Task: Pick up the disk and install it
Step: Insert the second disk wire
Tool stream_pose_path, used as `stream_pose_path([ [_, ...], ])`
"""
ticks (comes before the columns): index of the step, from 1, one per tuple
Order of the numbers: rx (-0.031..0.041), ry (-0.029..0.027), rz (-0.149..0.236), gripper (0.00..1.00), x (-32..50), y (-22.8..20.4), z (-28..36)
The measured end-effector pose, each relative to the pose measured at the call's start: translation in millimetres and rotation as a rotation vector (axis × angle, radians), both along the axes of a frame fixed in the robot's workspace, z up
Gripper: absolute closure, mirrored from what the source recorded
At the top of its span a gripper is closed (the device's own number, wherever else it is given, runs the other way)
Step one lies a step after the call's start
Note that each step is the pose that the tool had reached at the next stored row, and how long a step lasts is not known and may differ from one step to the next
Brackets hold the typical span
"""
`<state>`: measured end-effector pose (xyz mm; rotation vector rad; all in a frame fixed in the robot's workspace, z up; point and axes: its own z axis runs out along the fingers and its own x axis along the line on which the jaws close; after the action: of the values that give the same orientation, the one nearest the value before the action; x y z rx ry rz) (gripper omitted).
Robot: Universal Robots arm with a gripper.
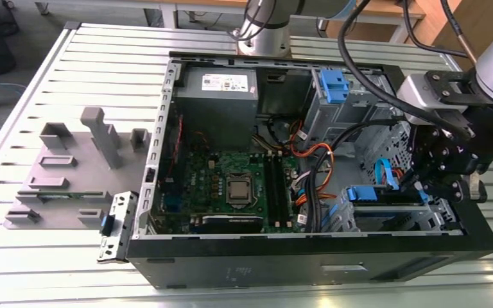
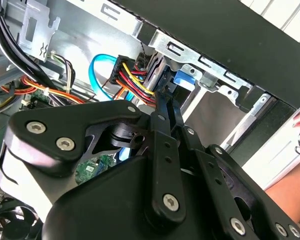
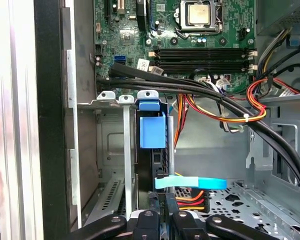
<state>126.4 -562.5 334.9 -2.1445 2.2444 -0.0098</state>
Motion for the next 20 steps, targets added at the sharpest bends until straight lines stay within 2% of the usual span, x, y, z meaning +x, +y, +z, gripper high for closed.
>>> stream_pose_path([
  [9, 0.0005, 0.0000, 0.000, 0.84, 0.0, -0.1, -1.5],
  [11, 0.0087, 0.0000, 0.000, 0.84, 0.0, 0.0, -1.7],
  [20, 0.0080, 0.0000, 0.000, 0.84, 0.0, 0.0, -2.1],
])
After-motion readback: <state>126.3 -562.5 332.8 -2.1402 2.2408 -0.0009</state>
